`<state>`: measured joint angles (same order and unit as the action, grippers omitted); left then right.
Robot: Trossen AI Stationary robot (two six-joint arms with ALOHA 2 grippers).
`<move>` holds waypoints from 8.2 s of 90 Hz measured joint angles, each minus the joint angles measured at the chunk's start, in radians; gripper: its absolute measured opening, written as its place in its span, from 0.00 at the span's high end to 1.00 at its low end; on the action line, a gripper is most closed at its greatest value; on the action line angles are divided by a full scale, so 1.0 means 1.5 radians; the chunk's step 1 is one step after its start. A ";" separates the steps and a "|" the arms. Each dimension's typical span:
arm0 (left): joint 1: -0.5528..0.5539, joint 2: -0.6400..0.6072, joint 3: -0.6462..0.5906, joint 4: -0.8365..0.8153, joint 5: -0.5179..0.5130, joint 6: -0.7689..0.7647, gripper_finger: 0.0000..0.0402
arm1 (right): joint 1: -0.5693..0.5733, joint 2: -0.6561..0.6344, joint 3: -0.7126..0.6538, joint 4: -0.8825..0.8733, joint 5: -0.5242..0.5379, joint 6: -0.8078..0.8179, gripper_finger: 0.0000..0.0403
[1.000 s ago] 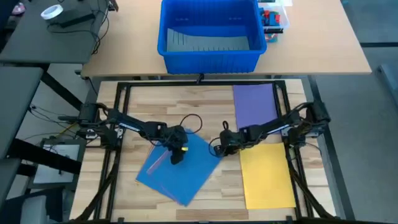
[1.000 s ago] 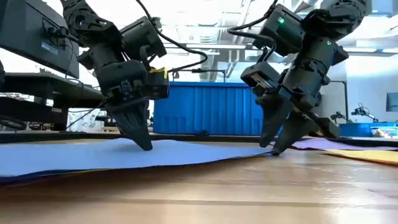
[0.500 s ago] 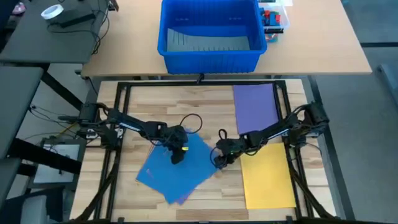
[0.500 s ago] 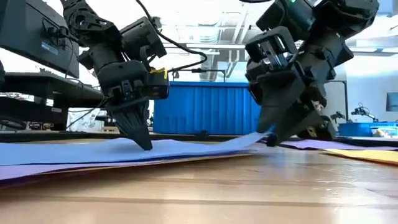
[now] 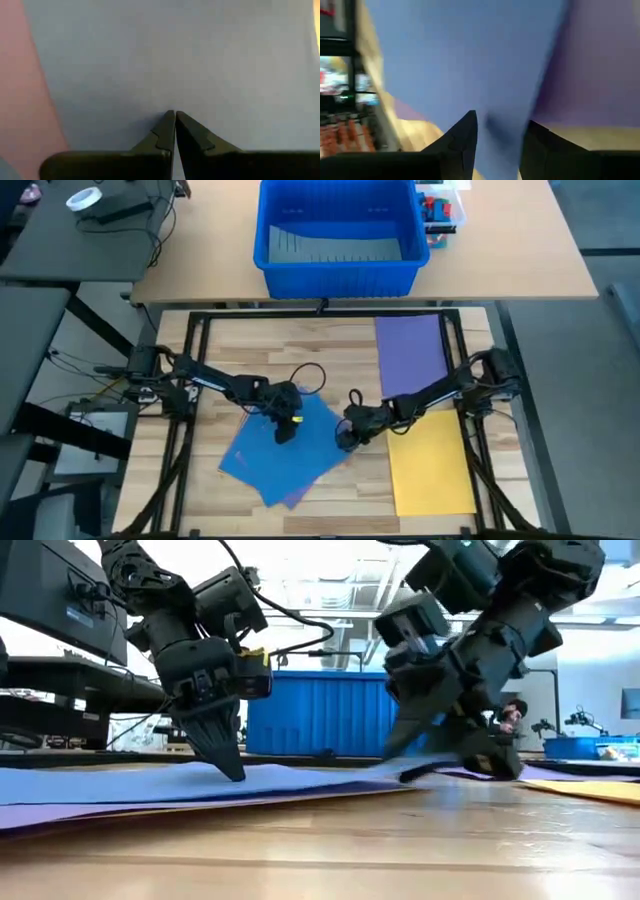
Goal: Organize paper
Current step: Put the blue paper on the table, then stack the purple paper on top of the other purple papers
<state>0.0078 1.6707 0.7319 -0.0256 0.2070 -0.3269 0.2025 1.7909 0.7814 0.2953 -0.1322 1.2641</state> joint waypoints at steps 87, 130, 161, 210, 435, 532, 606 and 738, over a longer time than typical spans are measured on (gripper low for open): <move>0.119 -0.303 0.109 -0.449 -0.098 0.247 1.00 | -0.200 -0.003 0.250 -0.274 -0.018 -0.235 1.00; 0.161 -0.292 0.109 -0.460 -0.096 0.237 1.00 | -0.523 -0.003 0.434 -0.666 -0.018 -1.081 1.00; 0.163 -0.292 0.109 -0.450 -0.118 0.122 1.00 | -0.640 0.081 0.433 -0.666 -0.062 -1.252 1.00; 0.163 -0.292 0.109 -0.447 -0.147 0.020 1.00 | -0.647 0.129 0.433 -0.632 -0.018 -1.152 1.00; 0.163 -0.292 0.110 -0.448 -0.148 0.071 1.00 | -0.565 0.209 0.426 -0.547 -0.135 -0.860 1.00; 0.163 -0.292 0.110 -0.448 -0.148 0.081 1.00 | -0.541 0.222 0.428 -0.496 -0.121 -0.831 1.00; 0.168 -0.235 0.109 -0.292 -0.088 0.067 1.00 | -0.501 0.136 0.514 -0.735 -0.144 -0.625 0.98; 0.014 0.054 0.110 -0.134 0.010 0.176 1.00 | -0.049 0.003 0.183 -0.458 -0.036 -0.009 0.64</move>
<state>0.0284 1.7523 0.8974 -0.2268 0.2218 -0.0635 0.1292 1.7959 1.0565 -0.3912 -0.1856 1.2502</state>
